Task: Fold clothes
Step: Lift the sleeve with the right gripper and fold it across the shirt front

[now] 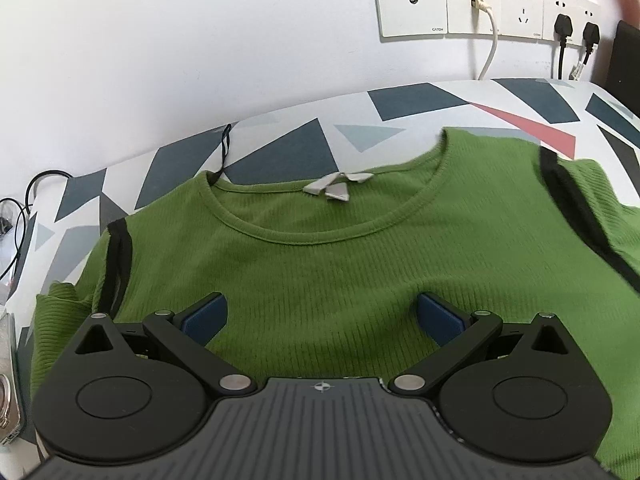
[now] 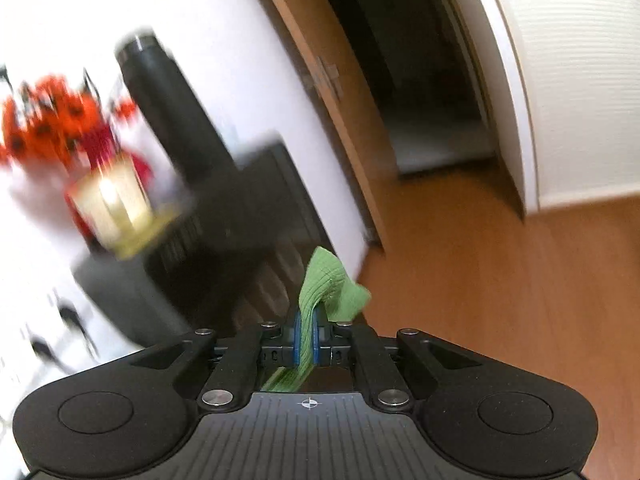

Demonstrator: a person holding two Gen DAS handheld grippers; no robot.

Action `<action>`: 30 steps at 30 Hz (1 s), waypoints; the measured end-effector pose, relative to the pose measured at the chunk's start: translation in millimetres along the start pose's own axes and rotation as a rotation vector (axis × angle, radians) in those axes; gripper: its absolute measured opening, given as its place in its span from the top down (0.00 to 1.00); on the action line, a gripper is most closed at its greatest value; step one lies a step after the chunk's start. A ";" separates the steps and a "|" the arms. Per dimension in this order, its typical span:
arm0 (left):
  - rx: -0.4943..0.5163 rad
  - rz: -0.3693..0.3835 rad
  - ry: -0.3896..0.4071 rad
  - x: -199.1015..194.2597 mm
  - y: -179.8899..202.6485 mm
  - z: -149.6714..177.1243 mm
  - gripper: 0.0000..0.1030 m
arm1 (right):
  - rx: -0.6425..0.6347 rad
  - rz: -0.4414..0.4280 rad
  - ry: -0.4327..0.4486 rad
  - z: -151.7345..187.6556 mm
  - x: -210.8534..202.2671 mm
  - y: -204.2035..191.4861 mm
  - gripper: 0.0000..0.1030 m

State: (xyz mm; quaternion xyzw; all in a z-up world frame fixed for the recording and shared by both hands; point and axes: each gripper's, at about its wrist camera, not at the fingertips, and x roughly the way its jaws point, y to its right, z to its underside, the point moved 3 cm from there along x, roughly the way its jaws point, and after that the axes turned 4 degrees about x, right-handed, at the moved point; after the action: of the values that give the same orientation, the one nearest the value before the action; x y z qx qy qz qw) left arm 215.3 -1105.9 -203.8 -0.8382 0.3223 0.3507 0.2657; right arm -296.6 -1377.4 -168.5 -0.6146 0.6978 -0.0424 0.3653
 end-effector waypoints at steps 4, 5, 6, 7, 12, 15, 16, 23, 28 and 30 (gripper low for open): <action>0.000 0.007 0.009 -0.7 1.7 1.0 0.00 | 0.033 -0.011 -0.051 6.1 4.7 -0.2 0.95; -0.001 0.008 0.009 -0.7 1.6 1.0 0.00 | 0.041 -0.014 -0.064 7.7 5.9 -0.3 0.95; -0.002 0.011 0.007 -0.5 1.1 0.8 0.00 | 0.049 -0.017 -0.077 9.2 7.1 -0.3 0.95; -0.003 0.015 0.004 -0.2 0.7 0.4 0.00 | 0.058 -0.020 -0.090 10.7 8.2 -0.4 0.95; -0.024 0.109 -0.060 -0.1 -12.0 -1.7 0.00 | 0.060 -0.085 -0.174 23.8 1.5 -14.9 0.95; -0.080 0.179 -0.056 -9.6 -29.6 5.4 0.00 | 0.019 -0.178 -0.225 32.3 -8.9 -46.3 0.95; -0.110 0.203 -0.046 -14.2 -37.2 8.1 0.00 | 0.003 -0.218 -0.240 35.4 -11.8 -61.9 0.95; -0.298 0.362 -0.009 -47.4 -103.3 38.9 0.00 | -0.174 -0.624 -0.429 87.5 -61.8 -212.0 0.95; -0.361 0.366 0.018 -69.9 -139.5 61.9 0.00 | -0.362 -0.938 -0.647 160.2 -132.9 -313.0 0.95; -0.391 0.369 0.023 -76.7 -150.4 72.3 0.00 | -0.404 -1.013 -0.733 191.6 -160.1 -337.2 0.95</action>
State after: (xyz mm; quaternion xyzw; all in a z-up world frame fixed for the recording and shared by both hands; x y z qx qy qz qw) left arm 252.6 -932.3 -156.8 -0.8046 0.3988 0.4391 0.0268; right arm 86.3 -1241.6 -63.6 -0.8982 0.1466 0.1351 0.3917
